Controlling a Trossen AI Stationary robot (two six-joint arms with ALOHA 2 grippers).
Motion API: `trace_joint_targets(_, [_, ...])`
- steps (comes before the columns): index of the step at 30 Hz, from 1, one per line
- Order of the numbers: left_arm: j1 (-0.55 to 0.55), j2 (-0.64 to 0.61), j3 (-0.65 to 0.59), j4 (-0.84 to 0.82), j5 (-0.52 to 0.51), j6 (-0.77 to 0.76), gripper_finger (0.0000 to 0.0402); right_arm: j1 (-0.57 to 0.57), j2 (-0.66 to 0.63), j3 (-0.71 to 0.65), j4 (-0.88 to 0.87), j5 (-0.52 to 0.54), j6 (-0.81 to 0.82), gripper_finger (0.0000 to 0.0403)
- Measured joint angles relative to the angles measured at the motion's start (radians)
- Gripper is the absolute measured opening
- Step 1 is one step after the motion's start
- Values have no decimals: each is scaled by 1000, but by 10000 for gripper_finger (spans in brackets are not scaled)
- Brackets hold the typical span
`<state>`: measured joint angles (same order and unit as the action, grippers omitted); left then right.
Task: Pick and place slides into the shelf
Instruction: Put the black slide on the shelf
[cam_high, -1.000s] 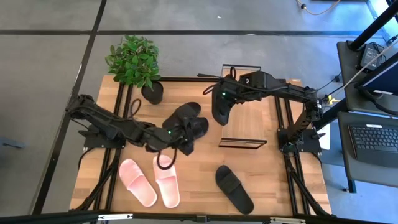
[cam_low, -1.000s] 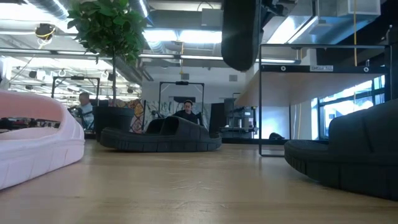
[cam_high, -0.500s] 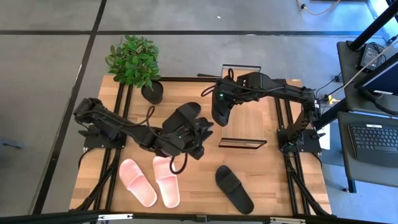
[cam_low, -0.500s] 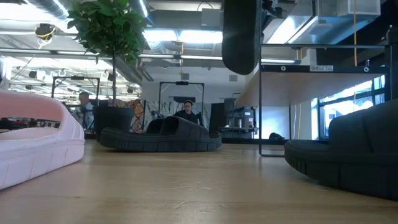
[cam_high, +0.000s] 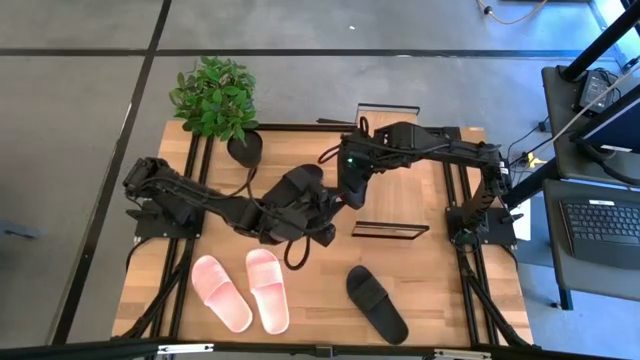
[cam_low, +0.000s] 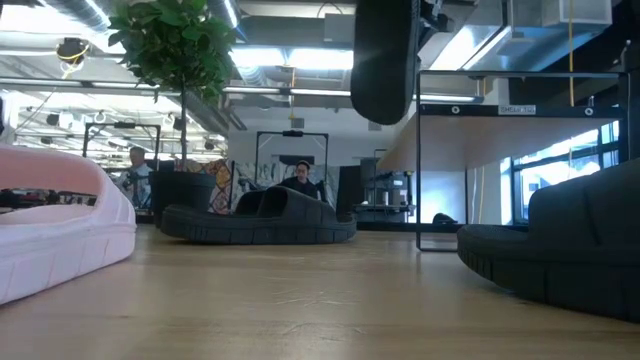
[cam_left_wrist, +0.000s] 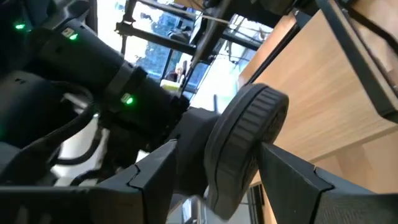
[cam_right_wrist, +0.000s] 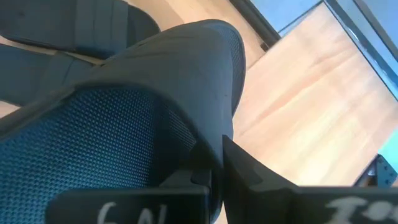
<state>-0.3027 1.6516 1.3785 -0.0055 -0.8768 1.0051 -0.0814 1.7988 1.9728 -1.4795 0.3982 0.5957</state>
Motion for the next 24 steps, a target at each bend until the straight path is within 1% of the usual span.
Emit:
trace_joint_targets(5, [10, 0, 0, -2, 70, 0, 211, 1, 0, 0, 2, -1, -3, 13])
trace_joint_targets(13, [12, 0, 0, -5, 101, -3, 211, 6, 0, 0, 6, 0, -3, 13])
trace_joint_targets(18, [21, 0, 0, -14, 127, -32, 211, 9, 0, 0, 6, -1, -3, 13])
trace_joint_targets(24, [50, -1, 0, -103, 141, -79, 211, 20, 0, 0, 4, 0, -3, 13])
